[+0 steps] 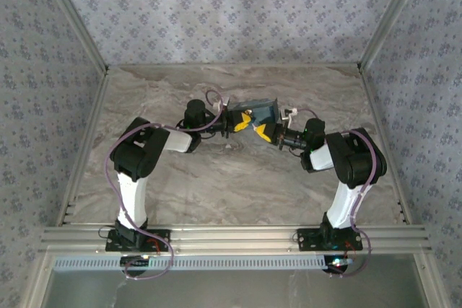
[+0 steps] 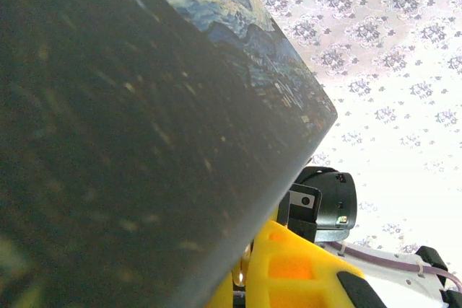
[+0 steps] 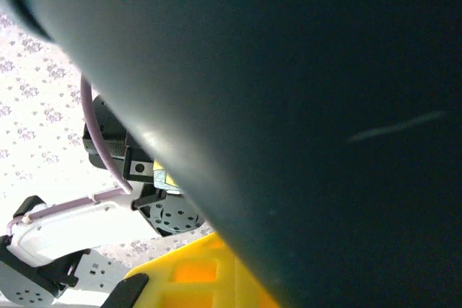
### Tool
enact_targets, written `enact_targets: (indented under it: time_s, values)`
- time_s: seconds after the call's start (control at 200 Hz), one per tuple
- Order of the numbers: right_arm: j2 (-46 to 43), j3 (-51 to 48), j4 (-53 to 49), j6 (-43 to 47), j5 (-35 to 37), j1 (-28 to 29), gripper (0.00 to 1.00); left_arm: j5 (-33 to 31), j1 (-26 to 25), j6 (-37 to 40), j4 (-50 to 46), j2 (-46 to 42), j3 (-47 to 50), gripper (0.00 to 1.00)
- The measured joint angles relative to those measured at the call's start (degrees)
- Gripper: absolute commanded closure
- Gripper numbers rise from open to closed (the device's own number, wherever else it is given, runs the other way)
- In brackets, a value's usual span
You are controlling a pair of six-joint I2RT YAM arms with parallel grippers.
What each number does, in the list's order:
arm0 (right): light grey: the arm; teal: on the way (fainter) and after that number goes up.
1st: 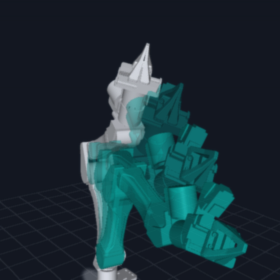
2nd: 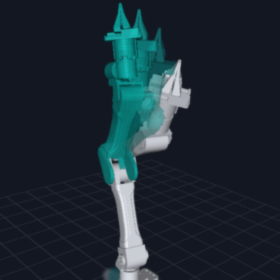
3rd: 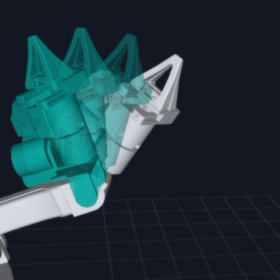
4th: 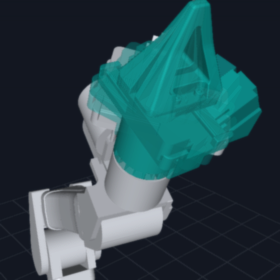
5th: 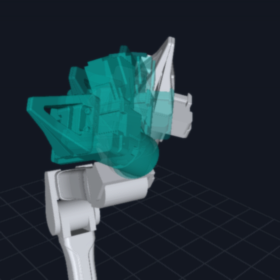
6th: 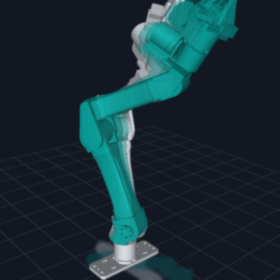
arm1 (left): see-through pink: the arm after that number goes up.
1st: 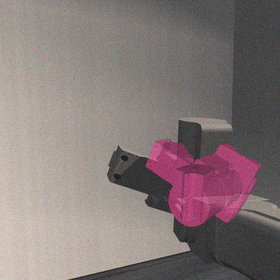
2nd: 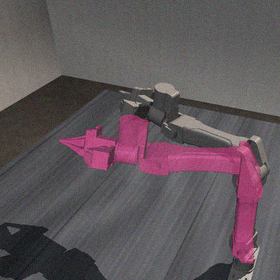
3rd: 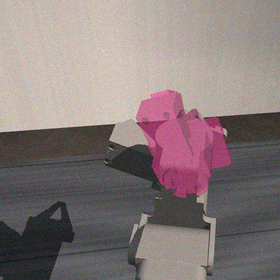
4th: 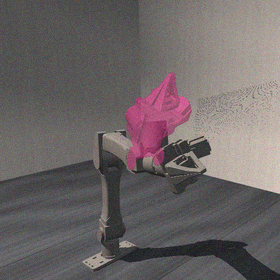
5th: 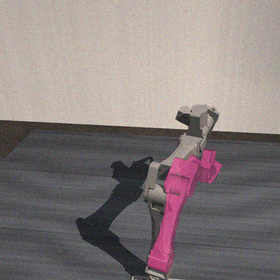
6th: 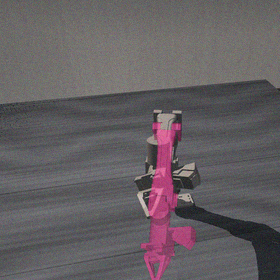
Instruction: Unlock the padlock with the key
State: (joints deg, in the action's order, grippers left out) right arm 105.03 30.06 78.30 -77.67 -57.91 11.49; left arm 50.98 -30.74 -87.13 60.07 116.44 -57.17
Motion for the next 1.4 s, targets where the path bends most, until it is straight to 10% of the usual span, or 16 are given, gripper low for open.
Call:
enact_targets:
  time_s: [1.399]
  values:
    - [2.60, 3.08, -5.81, -8.39, 10.82, 3.41, 0.93, -4.52, -0.15, 5.14, -5.84, 0.48, -0.13, 1.00]
